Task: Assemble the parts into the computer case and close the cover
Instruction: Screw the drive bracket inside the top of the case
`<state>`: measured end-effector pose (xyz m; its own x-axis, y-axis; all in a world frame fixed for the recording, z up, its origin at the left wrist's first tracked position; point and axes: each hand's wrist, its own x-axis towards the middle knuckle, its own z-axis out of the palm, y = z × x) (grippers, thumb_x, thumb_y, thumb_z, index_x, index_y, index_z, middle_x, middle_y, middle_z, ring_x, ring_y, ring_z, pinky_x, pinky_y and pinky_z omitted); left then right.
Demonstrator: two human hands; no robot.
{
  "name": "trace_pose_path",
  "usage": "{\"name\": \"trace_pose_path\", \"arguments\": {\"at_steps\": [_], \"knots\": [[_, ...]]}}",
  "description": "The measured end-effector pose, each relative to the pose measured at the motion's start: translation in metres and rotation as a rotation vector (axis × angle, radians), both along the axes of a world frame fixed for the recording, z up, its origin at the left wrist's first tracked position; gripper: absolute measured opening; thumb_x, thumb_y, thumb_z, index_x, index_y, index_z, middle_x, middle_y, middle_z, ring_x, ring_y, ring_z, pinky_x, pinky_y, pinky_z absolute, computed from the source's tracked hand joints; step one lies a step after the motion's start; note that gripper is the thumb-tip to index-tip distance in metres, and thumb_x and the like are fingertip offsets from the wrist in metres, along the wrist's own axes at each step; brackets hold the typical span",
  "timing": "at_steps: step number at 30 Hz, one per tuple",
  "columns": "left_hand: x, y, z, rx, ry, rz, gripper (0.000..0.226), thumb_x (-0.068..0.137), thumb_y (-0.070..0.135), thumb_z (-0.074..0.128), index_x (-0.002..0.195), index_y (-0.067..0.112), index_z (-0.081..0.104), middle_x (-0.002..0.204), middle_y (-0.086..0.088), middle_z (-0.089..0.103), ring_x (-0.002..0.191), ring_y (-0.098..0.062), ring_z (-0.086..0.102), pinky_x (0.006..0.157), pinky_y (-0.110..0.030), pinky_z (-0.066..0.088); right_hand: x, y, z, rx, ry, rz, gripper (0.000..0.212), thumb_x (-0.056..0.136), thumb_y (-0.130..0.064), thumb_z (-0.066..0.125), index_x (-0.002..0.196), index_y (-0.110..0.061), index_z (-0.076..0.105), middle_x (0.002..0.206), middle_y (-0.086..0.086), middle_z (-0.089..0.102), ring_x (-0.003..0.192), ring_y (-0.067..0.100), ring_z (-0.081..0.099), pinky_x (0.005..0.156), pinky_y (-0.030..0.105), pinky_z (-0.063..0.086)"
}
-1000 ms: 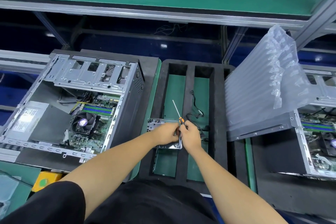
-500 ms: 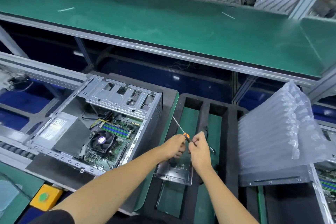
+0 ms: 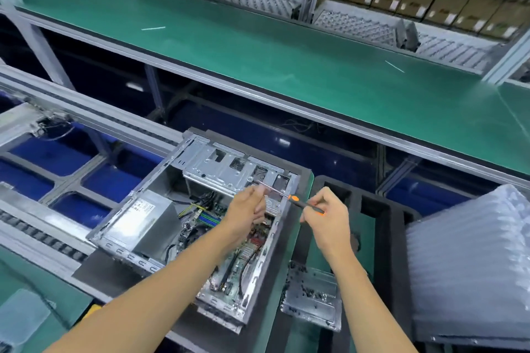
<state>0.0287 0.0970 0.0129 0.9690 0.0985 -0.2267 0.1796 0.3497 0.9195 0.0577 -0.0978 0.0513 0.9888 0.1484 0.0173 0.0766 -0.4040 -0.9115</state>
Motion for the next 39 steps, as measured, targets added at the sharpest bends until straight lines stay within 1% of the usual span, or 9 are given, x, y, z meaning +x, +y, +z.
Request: {"name": "trace_pose_path", "arguments": {"at_steps": [5,10,15,18,21,27,31,35,39], "knots": [[-0.007,0.053,-0.009,-0.106,0.014,0.027,0.024,0.106,0.029,0.046,0.107,0.007,0.054,0.062,0.006,0.046,0.049,-0.009,0.029,0.045,-0.019,0.029,0.002,0.048,0.009,0.036,-0.064,-0.047,0.011,0.065,-0.019,0.056,0.067,-0.03,0.06,0.059,-0.003,0.062,0.049,0.014,0.046,0.05,0.026,0.035],[-0.002,0.089,-0.02,-0.001,0.103,-0.054,0.014,0.108,0.02,0.044,0.101,0.009,0.05,0.078,-0.006,0.071,0.041,-0.008,0.027,0.04,-0.02,0.027,0.0,0.086,0.008,0.058,-0.112,-0.093,0.013,0.069,-0.014,0.059,0.064,-0.026,0.06,0.064,-0.003,0.059,0.054,0.008,0.045,0.052,0.025,0.036],[0.001,0.115,-0.032,0.042,0.079,-0.14,0.014,0.108,0.022,0.044,0.101,0.01,0.042,0.112,-0.01,0.075,0.041,-0.009,0.023,0.044,-0.029,0.018,0.003,0.107,0.009,0.046,-0.135,-0.163,0.015,0.071,-0.011,0.06,0.064,-0.024,0.06,0.066,0.002,0.06,0.065,0.034,0.055,0.056,0.043,0.044],[-0.001,0.123,-0.04,0.02,0.001,-0.226,0.011,0.108,0.02,0.043,0.105,0.01,0.041,0.119,-0.011,0.073,0.044,-0.011,0.021,0.047,-0.028,0.02,0.003,0.114,0.008,0.013,-0.111,-0.154,0.013,0.07,-0.012,0.058,0.063,-0.023,0.058,0.066,0.005,0.059,0.061,0.033,0.05,0.057,0.038,0.037],[-0.002,0.127,-0.044,-0.015,-0.032,-0.279,0.013,0.107,0.024,0.046,0.105,0.012,0.041,0.122,-0.012,0.071,0.047,-0.011,0.022,0.047,-0.024,0.025,0.0,0.12,0.008,0.003,-0.1,-0.148,0.01,0.069,-0.014,0.059,0.064,-0.023,0.057,0.065,0.002,0.058,0.057,0.014,0.044,0.057,0.033,0.034],[-0.001,0.132,-0.05,-0.219,-0.014,-0.268,0.007,0.1,0.028,0.057,0.101,0.023,0.053,0.124,-0.019,0.068,0.047,-0.008,0.028,0.046,-0.017,0.033,-0.001,0.121,0.007,-0.004,-0.082,-0.182,0.022,0.069,-0.014,0.058,0.059,-0.034,0.057,0.061,-0.011,0.054,0.055,0.007,0.041,0.056,0.029,0.032],[-0.002,0.132,-0.052,-0.244,-0.007,-0.285,0.011,0.101,0.027,0.055,0.106,0.018,0.05,0.126,-0.019,0.067,0.049,-0.008,0.027,0.048,-0.017,0.034,-0.001,0.121,0.008,0.003,-0.075,-0.19,0.023,0.07,-0.012,0.058,0.059,-0.033,0.058,0.06,-0.011,0.053,0.056,0.008,0.041,0.056,0.031,0.033],[-0.003,0.131,-0.047,-0.237,-0.01,-0.26,0.011,0.105,0.02,0.048,0.108,0.01,0.046,0.124,-0.018,0.068,0.048,-0.008,0.026,0.047,-0.018,0.031,-0.004,0.126,0.01,0.02,-0.074,-0.235,0.017,0.07,-0.013,0.058,0.059,-0.027,0.058,0.063,0.005,0.056,0.057,0.014,0.042,0.056,0.032,0.033],[-0.001,0.13,-0.05,-0.098,-0.007,-0.238,0.01,0.107,0.019,0.045,0.106,0.009,0.046,0.117,-0.015,0.072,0.048,-0.011,0.023,0.047,-0.023,0.026,-0.007,0.129,0.013,-0.094,-0.05,-0.202,0.008,0.07,-0.018,0.058,0.065,-0.024,0.058,0.063,0.0,0.056,0.058,0.015,0.042,0.057,0.036,0.035]]}}
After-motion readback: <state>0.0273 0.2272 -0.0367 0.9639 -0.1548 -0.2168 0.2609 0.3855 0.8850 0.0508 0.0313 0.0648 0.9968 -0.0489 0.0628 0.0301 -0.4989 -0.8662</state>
